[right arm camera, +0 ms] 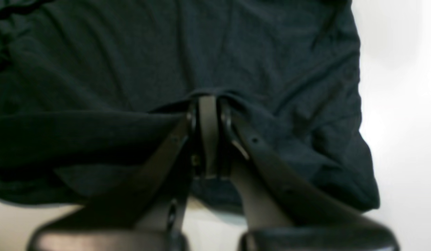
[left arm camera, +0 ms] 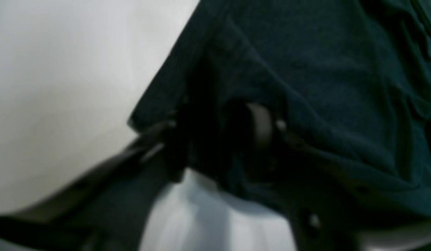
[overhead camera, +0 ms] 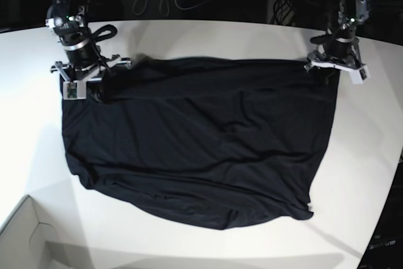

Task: Layout the t-shirt on the table in an organized manner, then fold the t-shirt properly
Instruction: 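Lift the collar edge with both grippers and drag it away from the hem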

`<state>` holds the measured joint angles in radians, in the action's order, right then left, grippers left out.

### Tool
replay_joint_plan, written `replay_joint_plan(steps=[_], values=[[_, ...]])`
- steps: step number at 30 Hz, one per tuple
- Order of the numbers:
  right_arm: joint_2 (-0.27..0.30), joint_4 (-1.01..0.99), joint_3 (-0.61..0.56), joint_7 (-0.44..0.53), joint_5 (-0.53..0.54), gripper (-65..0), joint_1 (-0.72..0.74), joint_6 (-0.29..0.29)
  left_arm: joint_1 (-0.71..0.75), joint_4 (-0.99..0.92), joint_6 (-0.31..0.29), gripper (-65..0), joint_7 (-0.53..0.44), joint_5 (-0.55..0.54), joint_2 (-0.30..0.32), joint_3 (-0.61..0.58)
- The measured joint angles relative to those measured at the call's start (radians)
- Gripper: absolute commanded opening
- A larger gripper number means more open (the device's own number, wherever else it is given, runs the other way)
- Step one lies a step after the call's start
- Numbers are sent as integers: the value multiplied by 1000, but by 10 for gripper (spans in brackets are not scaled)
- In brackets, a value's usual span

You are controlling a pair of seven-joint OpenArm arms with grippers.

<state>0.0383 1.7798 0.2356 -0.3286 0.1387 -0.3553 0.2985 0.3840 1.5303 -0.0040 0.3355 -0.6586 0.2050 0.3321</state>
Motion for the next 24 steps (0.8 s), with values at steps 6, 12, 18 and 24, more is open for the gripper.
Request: replay_joint_plan(steps=[6,12,18,24], values=[[0,0,0,0,0,-650,-3,0,10,0,-9,-268,0,0,-1,39],[0,0,-1,0,0,-650,-6,0,11,5,-3,-246,-2,-4,-3,50],[-6,0,-1,1,0,-650,-6,0,12,62,4,-246,13,-3,-38,45],[-5,0,-2,5,0,-650,-23,0,27,152,4,-246,10,-6,-40,46]])
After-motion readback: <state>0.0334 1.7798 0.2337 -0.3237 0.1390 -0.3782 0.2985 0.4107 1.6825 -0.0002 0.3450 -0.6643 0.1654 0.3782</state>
